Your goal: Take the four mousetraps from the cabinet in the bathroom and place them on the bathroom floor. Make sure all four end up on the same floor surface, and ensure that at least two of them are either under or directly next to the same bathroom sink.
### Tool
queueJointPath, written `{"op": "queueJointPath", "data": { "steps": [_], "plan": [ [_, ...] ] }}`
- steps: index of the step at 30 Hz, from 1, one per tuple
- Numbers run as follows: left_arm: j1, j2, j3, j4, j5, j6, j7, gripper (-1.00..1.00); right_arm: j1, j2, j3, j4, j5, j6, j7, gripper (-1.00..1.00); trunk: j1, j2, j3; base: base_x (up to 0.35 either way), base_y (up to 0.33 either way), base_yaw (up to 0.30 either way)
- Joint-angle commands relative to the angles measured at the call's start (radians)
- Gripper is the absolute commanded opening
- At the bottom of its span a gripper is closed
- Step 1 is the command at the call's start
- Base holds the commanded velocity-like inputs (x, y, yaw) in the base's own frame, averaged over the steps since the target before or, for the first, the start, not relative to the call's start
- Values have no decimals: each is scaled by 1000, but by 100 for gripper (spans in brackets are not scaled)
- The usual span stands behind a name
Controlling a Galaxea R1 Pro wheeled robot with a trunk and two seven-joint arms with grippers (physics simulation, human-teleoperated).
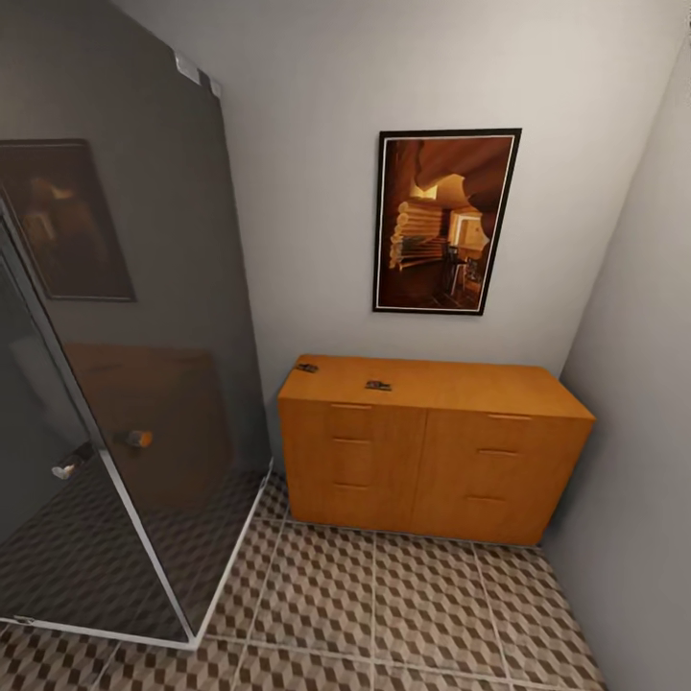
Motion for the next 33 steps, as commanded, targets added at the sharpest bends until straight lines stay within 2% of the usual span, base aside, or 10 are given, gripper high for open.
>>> {"op": "queueJointPath", "data": {
  "steps": [1,12,19,24,26,33],
  "plan": [
    [-1,0,-9,0,4,-2,5,100,-1,0,9,0,-9,-3,-2,100,1,-2,-2,23,-5,-70],
    [-1,0,-9,0,4,-2,5,100,-1,0,9,1,-10,-3,-2,100,1,-2,8,4,-1,-176],
    [-1,0,-9,0,4,-2,5,100,-1,0,9,1,-9,-3,-2,100,1,-2,9,0,0,-20],
    [-1,0,-9,0,4,-2,5,100,-1,-3,9,5,-8,-62,-2,100,1,-2,9,0,0,-3],
    [-1,0,-9,0,4,-2,5,100,-1,-4,10,15,-8,-126,-2,100,1,-2,9,0,0,0],
    [-1,0,-9,0,4,-2,5,100,-1,-5,10,20,-7,-156,-2,100,1,-2,9,0,0,0]
  ]
}}
